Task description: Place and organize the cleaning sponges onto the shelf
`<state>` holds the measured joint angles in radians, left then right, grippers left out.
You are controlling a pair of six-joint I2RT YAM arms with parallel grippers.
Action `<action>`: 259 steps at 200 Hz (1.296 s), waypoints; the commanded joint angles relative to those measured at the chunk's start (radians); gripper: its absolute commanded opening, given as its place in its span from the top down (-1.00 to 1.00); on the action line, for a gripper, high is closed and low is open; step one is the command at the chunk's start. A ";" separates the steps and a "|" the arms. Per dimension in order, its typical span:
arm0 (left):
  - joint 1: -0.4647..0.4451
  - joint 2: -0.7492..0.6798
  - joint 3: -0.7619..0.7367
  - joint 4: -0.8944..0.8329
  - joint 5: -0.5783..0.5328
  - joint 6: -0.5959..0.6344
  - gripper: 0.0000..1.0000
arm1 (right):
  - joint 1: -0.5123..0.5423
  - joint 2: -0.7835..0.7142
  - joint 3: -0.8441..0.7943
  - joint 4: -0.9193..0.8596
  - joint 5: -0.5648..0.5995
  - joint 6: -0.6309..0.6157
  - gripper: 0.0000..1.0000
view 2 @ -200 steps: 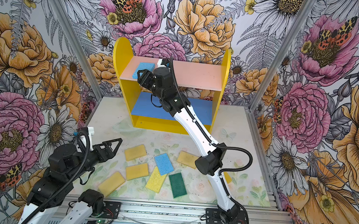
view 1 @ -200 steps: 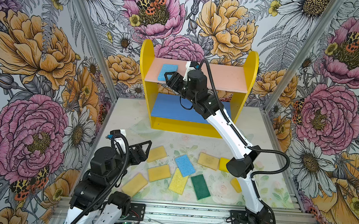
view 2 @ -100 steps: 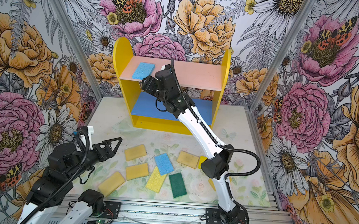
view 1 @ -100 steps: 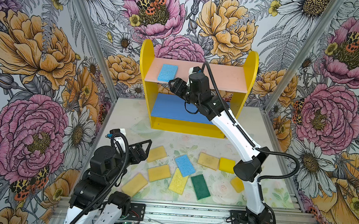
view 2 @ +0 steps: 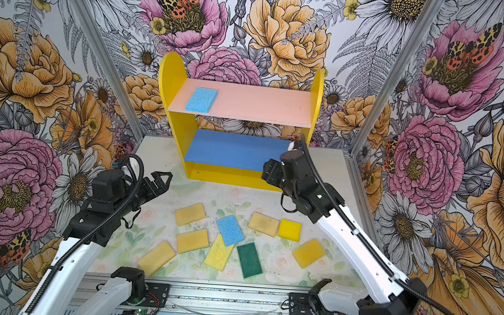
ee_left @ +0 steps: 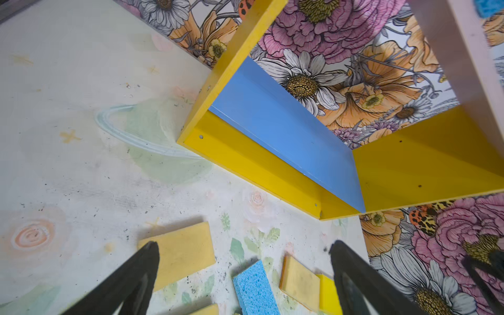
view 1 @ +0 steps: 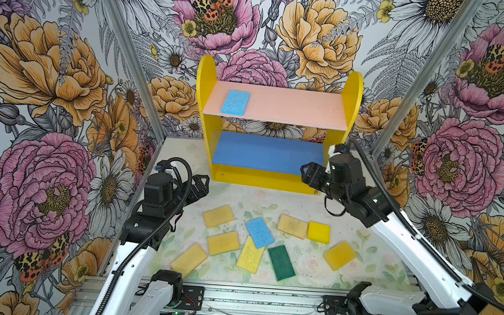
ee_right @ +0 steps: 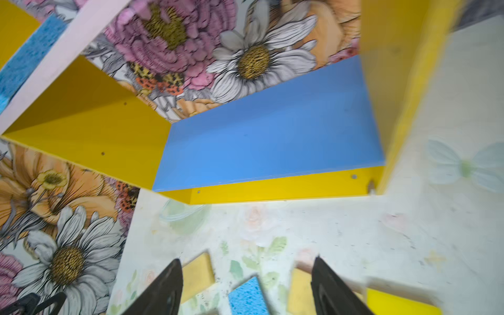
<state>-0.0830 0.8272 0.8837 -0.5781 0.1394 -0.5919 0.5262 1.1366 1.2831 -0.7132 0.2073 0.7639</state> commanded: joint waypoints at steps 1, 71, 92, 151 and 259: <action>0.017 0.044 0.018 0.135 -0.003 0.057 -0.98 | -0.039 -0.006 -0.044 0.014 -0.033 -0.134 -0.59; 0.042 0.200 0.013 0.365 0.018 0.268 -0.96 | -0.248 0.125 -0.012 0.111 -0.109 -0.262 -0.44; 0.059 0.246 0.016 0.413 0.022 0.281 -0.93 | -0.281 0.136 -0.027 0.166 -0.130 -0.274 -0.38; 0.083 0.377 0.048 0.533 0.064 0.369 -0.87 | -0.349 0.233 0.022 0.249 -0.205 -0.329 -0.22; 0.095 0.578 0.129 0.716 0.146 0.480 -0.69 | -0.369 0.364 0.075 0.348 -0.178 -0.374 0.09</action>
<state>0.0219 1.3746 0.9829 0.0574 0.2497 -0.1654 0.1574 1.4826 1.3327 -0.4160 0.0147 0.4126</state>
